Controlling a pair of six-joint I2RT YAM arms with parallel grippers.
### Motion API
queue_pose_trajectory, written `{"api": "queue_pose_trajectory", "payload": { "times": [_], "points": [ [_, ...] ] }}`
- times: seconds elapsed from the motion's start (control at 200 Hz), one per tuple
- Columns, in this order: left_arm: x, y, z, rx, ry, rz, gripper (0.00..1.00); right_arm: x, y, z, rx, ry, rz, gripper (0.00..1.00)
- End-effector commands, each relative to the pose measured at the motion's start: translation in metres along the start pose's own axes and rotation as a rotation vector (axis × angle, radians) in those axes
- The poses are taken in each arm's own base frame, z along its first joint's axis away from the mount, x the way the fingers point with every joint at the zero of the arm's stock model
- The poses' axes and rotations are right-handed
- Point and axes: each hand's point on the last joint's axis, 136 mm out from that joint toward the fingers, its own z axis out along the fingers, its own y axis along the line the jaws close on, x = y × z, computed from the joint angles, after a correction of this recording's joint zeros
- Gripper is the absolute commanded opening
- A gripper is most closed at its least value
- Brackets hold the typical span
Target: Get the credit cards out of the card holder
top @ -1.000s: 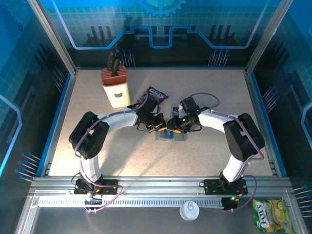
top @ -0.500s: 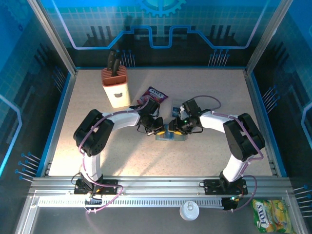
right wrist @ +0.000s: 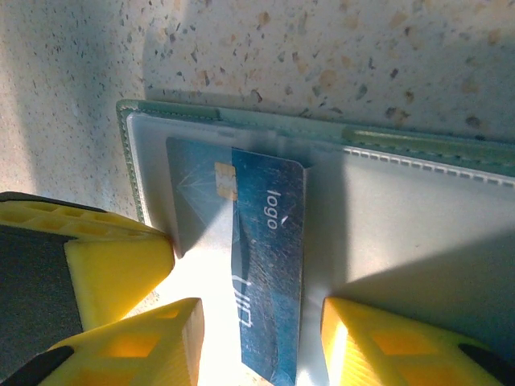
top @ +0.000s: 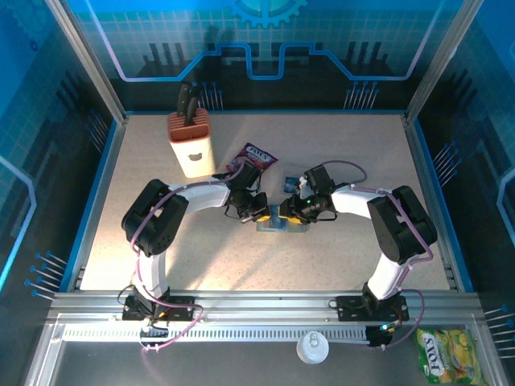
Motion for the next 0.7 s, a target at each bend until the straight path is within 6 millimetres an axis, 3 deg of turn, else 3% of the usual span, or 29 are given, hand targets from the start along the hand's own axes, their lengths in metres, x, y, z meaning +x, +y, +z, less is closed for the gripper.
{"api": "queue_pose_trajectory", "payload": {
  "times": [0.0,0.34,0.695],
  "points": [
    [0.008,0.023,0.007,-0.058,0.037,-0.033,0.0,0.008,-0.023,0.005,0.054,0.026,0.044,0.44],
    [0.008,0.025,0.008,-0.063,0.043,-0.038,0.0,-0.001,0.006,-0.001,-0.067,0.002,0.032,0.43],
    [0.008,0.027,0.008,-0.067,0.042,-0.042,0.0,-0.001,0.01,0.004,-0.107,0.019,0.044,0.39]
  ]
}}
